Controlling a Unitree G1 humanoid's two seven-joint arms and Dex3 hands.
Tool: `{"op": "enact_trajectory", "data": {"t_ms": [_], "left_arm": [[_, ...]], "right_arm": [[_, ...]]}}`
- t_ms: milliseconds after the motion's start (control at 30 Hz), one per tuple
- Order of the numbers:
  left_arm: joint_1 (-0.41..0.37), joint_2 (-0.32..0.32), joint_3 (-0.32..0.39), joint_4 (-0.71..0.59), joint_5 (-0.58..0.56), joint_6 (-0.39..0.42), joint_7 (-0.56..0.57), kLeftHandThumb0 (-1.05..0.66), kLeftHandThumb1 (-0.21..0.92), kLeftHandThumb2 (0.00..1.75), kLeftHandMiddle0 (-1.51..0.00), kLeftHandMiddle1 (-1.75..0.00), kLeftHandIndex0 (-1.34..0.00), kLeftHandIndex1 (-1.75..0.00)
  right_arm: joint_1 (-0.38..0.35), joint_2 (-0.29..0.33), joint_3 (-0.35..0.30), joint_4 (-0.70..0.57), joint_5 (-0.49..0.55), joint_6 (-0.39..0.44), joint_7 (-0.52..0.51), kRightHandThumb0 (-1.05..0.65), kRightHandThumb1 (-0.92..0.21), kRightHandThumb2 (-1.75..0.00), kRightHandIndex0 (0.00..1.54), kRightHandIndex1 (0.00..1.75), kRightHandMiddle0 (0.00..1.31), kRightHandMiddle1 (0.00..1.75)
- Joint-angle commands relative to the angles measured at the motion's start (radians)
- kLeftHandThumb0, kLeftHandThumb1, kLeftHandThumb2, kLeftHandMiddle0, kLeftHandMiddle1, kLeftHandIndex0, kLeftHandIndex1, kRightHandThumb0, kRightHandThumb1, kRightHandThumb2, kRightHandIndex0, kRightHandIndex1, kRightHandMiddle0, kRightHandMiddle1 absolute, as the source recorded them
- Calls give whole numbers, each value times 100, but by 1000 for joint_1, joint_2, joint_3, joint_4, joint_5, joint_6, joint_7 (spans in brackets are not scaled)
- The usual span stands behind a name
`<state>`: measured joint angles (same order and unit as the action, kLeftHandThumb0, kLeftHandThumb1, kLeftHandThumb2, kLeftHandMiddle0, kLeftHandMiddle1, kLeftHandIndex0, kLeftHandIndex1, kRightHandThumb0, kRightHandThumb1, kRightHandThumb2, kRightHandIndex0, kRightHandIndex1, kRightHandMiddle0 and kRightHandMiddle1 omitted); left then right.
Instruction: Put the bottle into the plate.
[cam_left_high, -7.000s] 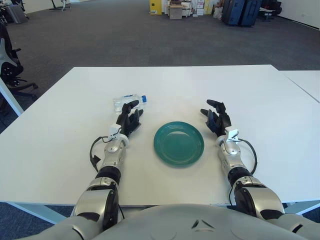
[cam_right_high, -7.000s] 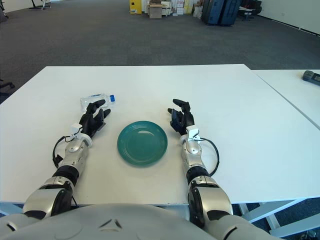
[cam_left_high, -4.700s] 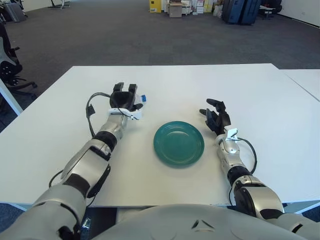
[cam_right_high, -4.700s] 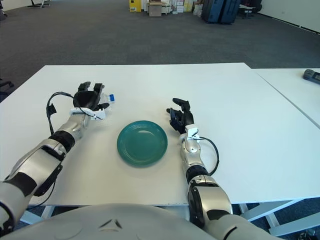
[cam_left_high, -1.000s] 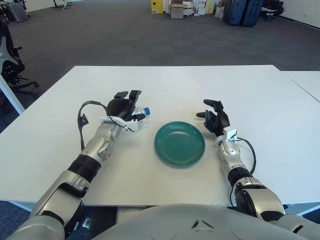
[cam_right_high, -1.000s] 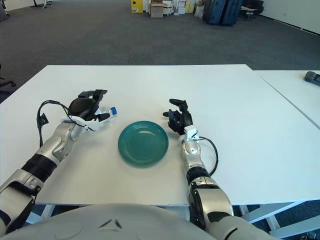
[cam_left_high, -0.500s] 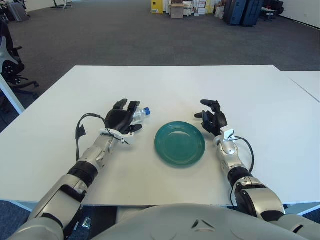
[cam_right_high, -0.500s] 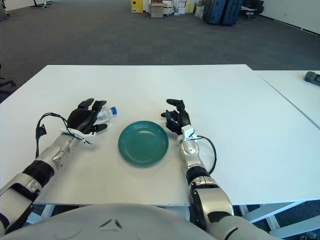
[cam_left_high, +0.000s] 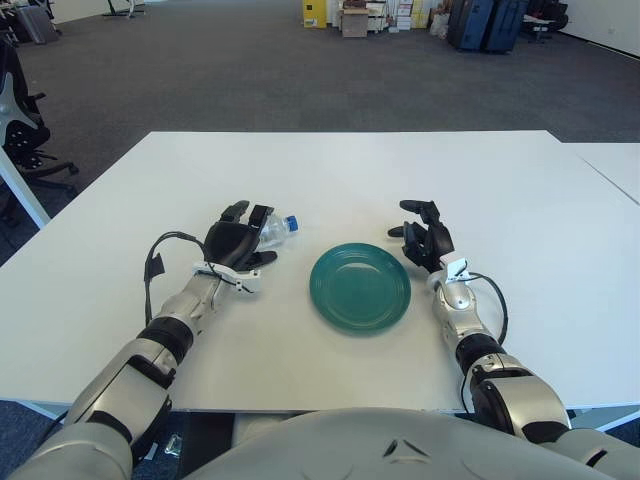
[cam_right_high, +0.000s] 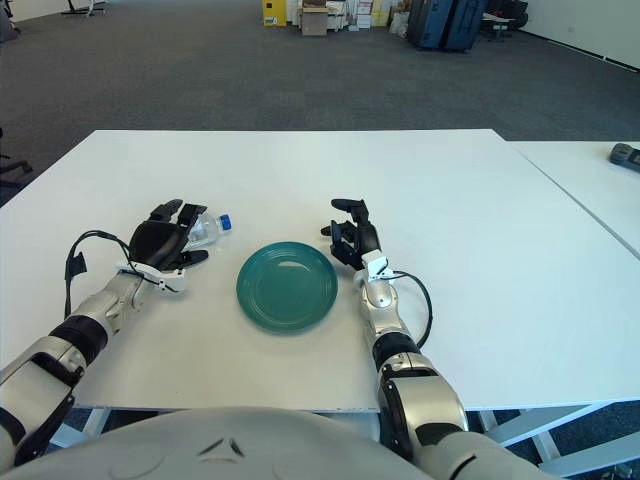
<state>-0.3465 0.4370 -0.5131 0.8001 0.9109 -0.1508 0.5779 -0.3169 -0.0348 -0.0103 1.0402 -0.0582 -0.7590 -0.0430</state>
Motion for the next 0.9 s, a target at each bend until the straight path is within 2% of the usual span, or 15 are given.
{"op": "enact_trajectory", "data": {"t_ms": [0, 167, 300, 333, 367, 400, 433, 500, 533, 667, 867], "left_arm": [[-20, -12, -14, 20, -4, 36, -64, -104, 92, 50, -42, -16, 0, -88], [-29, -21, -30, 28, 4, 72, -113, -105, 92, 54, -39, -15, 0, -86], [-87, -63, -58, 177, 3, 73, -136, -105, 92, 52, -44, -17, 0, -93], [-98, -70, -64, 205, 1, 72, -141, -105, 92, 50, -42, -36, 0, -101], [-106, -73, -70, 222, 1, 72, -154, -105, 92, 50, -40, -46, 0, -104], [-113, -76, -74, 235, 0, 71, -162, -102, 92, 45, -36, -80, 0, -116], [-117, -75, -79, 240, -1, 69, -174, -101, 92, 42, -33, -103, 0, -124], [-125, -76, -86, 252, -4, 65, -187, -95, 92, 33, -31, -134, 0, -139], [-130, -77, -89, 258, -5, 63, -192, -92, 92, 28, -35, -148, -1, -147], [-145, -82, -99, 284, -11, 56, -228, -83, 90, 20, -50, -169, -7, -166], [-168, -85, -122, 303, -19, 70, -346, -71, 84, 16, -65, -174, -20, -174]], "right_arm": [[154, 3, 6, 88, -17, -15, 4, -61, -92, -80, 64, 102, 10, 119], [153, 2, 3, 87, -13, -13, 12, -61, -92, -80, 63, 102, 9, 119], [154, 3, 0, 82, -12, -14, 10, -62, -92, -80, 61, 101, 9, 118], [155, 3, -1, 80, -12, -15, 8, -62, -92, -80, 60, 100, 9, 118], [156, 4, -1, 78, -12, -16, 6, -62, -92, -80, 60, 100, 9, 118], [157, 4, -2, 76, -12, -16, 5, -61, -92, -81, 59, 99, 9, 117], [159, 4, -3, 74, -11, -17, 3, -61, -92, -81, 59, 99, 8, 117], [161, 5, -4, 72, -10, -17, 1, -61, -92, -82, 58, 98, 8, 116], [160, 5, -5, 71, -9, -16, 1, -60, -92, -83, 57, 98, 9, 116], [161, 9, -13, 66, 2, 0, 8, -59, -92, -85, 56, 96, 8, 115], [162, 16, -23, 58, 19, 24, 27, -61, -92, -89, 52, 93, 6, 112]]}}
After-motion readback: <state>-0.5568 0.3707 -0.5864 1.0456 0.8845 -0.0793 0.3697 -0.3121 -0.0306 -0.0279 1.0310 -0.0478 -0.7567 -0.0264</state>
